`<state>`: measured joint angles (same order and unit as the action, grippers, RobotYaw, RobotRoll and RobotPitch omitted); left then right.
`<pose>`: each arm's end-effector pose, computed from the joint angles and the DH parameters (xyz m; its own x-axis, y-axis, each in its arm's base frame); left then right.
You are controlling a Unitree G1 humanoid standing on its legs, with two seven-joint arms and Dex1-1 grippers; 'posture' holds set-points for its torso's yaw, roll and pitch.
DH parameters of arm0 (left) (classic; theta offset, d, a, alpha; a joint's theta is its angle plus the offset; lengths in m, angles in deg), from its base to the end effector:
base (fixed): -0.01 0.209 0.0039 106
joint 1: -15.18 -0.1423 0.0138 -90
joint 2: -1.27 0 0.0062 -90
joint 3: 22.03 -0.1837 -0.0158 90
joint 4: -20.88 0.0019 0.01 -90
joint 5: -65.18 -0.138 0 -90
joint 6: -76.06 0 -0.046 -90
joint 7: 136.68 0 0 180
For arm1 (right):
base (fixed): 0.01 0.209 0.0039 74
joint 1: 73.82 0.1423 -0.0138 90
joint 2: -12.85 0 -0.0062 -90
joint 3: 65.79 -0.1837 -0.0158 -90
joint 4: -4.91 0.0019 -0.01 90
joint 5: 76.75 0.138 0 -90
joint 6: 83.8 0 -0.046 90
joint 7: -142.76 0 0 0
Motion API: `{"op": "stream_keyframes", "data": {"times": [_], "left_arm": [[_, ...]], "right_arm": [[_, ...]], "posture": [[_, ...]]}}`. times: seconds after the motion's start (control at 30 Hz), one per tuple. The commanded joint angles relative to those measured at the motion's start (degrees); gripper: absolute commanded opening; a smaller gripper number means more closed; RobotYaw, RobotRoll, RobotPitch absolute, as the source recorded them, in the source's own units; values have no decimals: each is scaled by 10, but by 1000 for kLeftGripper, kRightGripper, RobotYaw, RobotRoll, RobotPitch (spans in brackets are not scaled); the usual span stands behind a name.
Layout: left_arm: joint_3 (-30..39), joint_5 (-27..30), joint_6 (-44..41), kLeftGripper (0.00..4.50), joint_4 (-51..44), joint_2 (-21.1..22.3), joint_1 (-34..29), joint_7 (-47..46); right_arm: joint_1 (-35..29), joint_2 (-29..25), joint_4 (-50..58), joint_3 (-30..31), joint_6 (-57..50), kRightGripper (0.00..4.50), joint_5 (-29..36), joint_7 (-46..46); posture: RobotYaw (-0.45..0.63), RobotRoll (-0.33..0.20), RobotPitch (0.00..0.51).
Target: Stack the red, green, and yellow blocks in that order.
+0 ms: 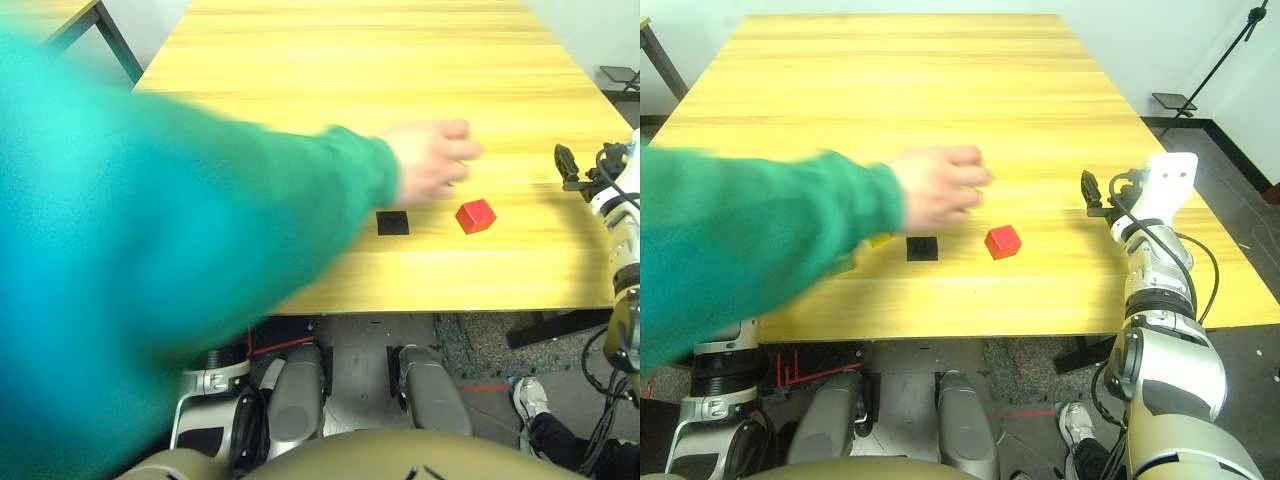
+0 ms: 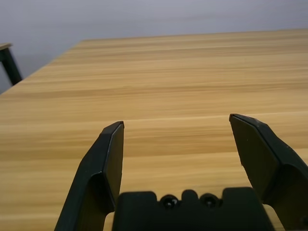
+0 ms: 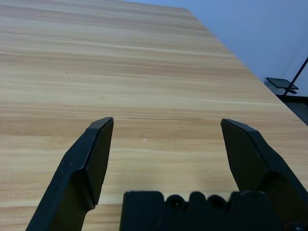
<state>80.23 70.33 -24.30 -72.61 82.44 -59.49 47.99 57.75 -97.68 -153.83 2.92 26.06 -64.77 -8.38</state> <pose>0.2475 0.1975 0.1087 0.9857 0.0547 0.1593 -0.0556 0.9985 0.0014 0.2801 -0.3462 0.1078 0.9957 -0.0742 0.0560 0.0786 0.9936 -0.0816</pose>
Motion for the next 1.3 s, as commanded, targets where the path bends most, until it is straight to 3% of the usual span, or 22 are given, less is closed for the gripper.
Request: {"op": "stream_keyframes", "data": {"times": [0.03,0.13,0.23,0.5,0.67,0.77,0.9,1.13,1.3], "left_arm": [[14,0,13,4460,-3,5,-13,-19],[23,14,10,4460,-11,8,-19,-16],[23,43,-11,4460,-43,32,-9,20],[4,165,-89,4460,-107,132,19,182],[-50,222,-161,4460,-141,200,19,297],[-104,218,-181,4460,-141,246,23,365],[-121,222,-202,4460,-147,257,43,373],[-148,220,-242,4460,-179,273,45,382],[-169,232,-300,4460,-219,315,23,403]], "right_arm": [[-6,-14,-15,-10,-4,4500,2,-19],[9,-27,-20,-5,-17,4500,-2,-12],[46,-36,-13,14,-41,4500,-6,59],[115,-55,44,173,-116,4500,-73,457],[149,-58,59,263,-92,4500,-127,616],[181,-53,32,321,-45,4500,-166,636],[213,-42,-2,370,-3,4500,-196,636],[240,-22,-37,404,25,4500,-222,636],[246,-8,-50,428,42,4500,-245,636]], "posture": [[130,-181,88],[135,-173,88],[139,-174,87],[170,-206,63],[180,-214,58],[196,-213,59],[240,-222,64],[293,-228,75],[328,-229,82]]}}
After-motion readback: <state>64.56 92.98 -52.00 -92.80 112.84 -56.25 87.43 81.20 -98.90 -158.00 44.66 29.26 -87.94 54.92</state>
